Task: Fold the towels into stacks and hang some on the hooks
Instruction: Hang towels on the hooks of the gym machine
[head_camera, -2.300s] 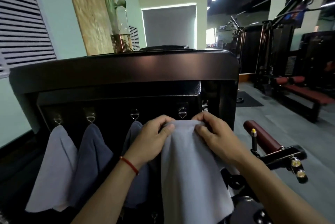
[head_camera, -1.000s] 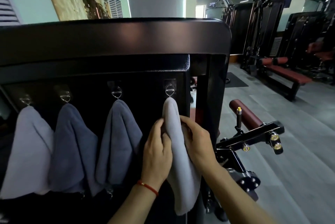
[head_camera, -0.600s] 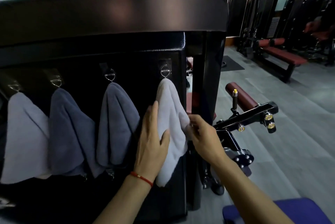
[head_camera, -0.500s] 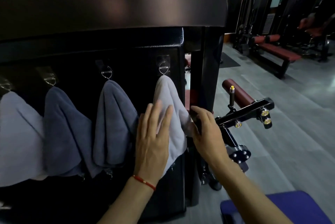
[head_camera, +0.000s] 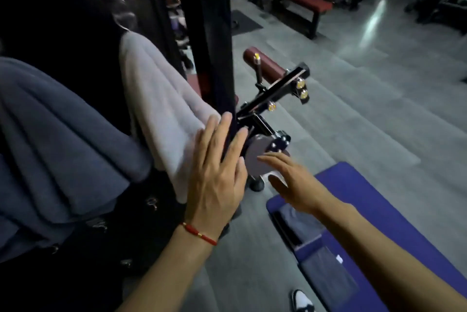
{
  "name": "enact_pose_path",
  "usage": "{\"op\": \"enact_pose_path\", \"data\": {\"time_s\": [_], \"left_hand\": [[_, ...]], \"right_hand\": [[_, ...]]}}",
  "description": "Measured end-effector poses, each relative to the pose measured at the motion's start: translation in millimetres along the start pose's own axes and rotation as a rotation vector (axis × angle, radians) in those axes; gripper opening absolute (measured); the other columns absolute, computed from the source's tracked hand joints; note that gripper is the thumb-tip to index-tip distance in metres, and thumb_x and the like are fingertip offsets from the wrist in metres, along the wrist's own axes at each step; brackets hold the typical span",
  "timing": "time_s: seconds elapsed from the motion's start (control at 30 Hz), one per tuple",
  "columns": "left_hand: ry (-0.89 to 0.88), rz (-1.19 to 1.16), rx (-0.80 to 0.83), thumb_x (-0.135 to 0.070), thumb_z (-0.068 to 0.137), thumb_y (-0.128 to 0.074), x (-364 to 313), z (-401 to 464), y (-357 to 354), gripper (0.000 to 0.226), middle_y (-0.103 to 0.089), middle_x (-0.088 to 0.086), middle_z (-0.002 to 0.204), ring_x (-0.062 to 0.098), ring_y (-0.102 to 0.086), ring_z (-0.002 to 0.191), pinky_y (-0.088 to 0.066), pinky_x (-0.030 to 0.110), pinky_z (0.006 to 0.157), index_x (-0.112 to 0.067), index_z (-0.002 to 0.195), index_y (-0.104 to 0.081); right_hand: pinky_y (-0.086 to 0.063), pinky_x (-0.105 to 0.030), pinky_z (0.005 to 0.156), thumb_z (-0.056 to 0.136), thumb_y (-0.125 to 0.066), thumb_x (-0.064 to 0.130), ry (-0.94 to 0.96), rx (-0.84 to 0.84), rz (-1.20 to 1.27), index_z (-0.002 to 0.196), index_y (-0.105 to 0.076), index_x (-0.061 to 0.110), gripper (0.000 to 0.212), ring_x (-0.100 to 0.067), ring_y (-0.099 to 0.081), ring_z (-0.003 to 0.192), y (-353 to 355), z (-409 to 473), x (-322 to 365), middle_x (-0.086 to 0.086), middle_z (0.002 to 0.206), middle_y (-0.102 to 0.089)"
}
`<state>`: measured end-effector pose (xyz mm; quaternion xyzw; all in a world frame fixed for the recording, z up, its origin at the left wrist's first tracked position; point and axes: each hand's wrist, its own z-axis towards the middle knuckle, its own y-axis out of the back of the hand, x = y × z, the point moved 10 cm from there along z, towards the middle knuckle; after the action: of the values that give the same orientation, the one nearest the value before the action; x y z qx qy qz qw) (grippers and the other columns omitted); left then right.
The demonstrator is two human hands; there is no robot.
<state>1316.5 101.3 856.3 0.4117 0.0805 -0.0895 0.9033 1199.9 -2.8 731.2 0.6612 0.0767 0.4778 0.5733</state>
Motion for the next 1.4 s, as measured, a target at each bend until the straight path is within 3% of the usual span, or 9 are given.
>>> {"op": "enact_pose_path", "data": {"time_s": [0.07,0.17,0.3,0.4,0.53,0.87,1.17,1.3,1.4], "left_hand": [[0.017,-0.148,0.172,-0.01,0.092,-0.062,-22.6,-12.9,-44.0,0.055,-0.035,0.012,0.161,0.027,-0.029,0.15,-0.029,0.045,0.122,-0.012,0.146,-0.052],[0.245,-0.306,0.463,-0.013,0.092,-0.063,-33.3,-45.4,-124.6,0.056,-0.038,0.007,0.158,0.021,-0.035,0.146,-0.02,0.019,0.121,-0.016,0.146,-0.051],[0.537,-0.348,0.704,-0.013,0.091,-0.065,-49.8,-99.0,-223.6,0.054,-0.045,0.004,0.152,0.019,-0.041,0.14,-0.031,0.031,0.119,-0.017,0.144,-0.054],[0.641,-0.307,0.776,-0.015,0.093,-0.064,-63.2,-128.7,-285.4,0.051,-0.047,-0.001,0.15,0.015,-0.043,0.138,-0.029,0.022,0.116,-0.019,0.143,-0.054],[0.717,-0.293,0.861,-0.014,0.092,-0.064,-74.0,-172.9,-379.2,0.05,-0.05,0.001,0.148,0.017,-0.045,0.138,-0.029,0.024,0.117,-0.017,0.141,-0.056],[0.746,-0.205,0.965,-0.023,0.09,-0.063,-43.6,-338.5,-632.9,0.055,-0.042,0.005,0.155,0.023,-0.035,0.143,-0.026,0.033,0.119,-0.017,0.144,-0.053],[0.765,-0.212,0.951,-0.038,0.091,-0.044,-1.0,-469.2,-756.0,0.058,-0.051,0.01,0.146,0.025,-0.041,0.139,-0.022,0.024,0.114,-0.013,0.142,-0.055],[0.753,-0.225,0.927,-0.042,0.089,-0.037,1.2,-491.1,-775.7,0.062,-0.053,0.012,0.144,0.027,-0.044,0.136,-0.025,0.031,0.116,-0.013,0.141,-0.055],[0.759,-0.233,0.935,-0.038,0.089,-0.041,-7.6,-488.4,-775.5,0.059,-0.052,0.012,0.145,0.027,-0.043,0.136,-0.023,0.028,0.116,-0.012,0.141,-0.055]], "right_hand": [[-0.041,-0.024,0.103,0.096,-0.061,0.009,-0.162,0.135,-0.019,0.145,-0.053,0.019,0.052,-0.022,-0.052,0.131,-19.9,-45.6,-65.3,-0.003,0.148,-0.05],[-0.042,-0.032,0.101,0.098,-0.056,0.012,-0.406,0.375,-0.023,0.141,-0.057,0.015,0.042,-0.03,-0.056,0.126,-57.7,-121.8,-174.1,-0.009,0.14,-0.055],[-0.042,-0.033,0.096,0.1,-0.053,0.017,-0.634,0.65,-0.042,0.139,-0.057,0.013,0.039,-0.034,-0.055,0.126,-116.0,-216.6,-297.3,-0.015,0.136,-0.06],[-0.045,-0.036,0.098,0.099,-0.052,0.017,-0.709,0.825,-0.026,0.138,-0.057,0.014,0.04,-0.034,-0.055,0.128,-163.8,-268.0,-365.6,-0.015,0.14,-0.058],[-0.05,-0.042,0.1,0.099,-0.05,0.02,-0.795,0.967,-0.008,0.139,-0.054,0.017,0.04,-0.037,-0.056,0.126,-230.8,-319.0,-446.7,-0.016,0.143,-0.054],[-0.039,-0.044,0.113,0.098,-0.05,0.021,-0.674,0.942,-0.101,0.154,-0.036,0.02,0.058,-0.029,-0.041,0.141,-440.3,-315.8,-589.2,-0.006,0.155,-0.041],[-0.026,-0.054,0.119,0.097,-0.054,0.022,-0.405,0.925,-0.291,0.154,-0.035,0.018,0.061,-0.027,-0.025,0.15,-631.2,-284.2,-685.9,-0.006,0.162,-0.029],[-0.02,-0.062,0.12,0.097,-0.041,0.018,-0.269,0.766,-0.434,0.134,-0.056,0.012,0.04,-0.034,-0.05,0.127,-650.3,-277.9,-693.1,-0.013,0.128,-0.056],[-0.034,-0.049,0.112,0.096,-0.033,0.014,-0.228,0.804,-0.468,0.125,-0.061,0.014,0.04,-0.032,-0.058,0.115,-641.0,-285.3,-691.2,-0.011,0.122,-0.06]]}}
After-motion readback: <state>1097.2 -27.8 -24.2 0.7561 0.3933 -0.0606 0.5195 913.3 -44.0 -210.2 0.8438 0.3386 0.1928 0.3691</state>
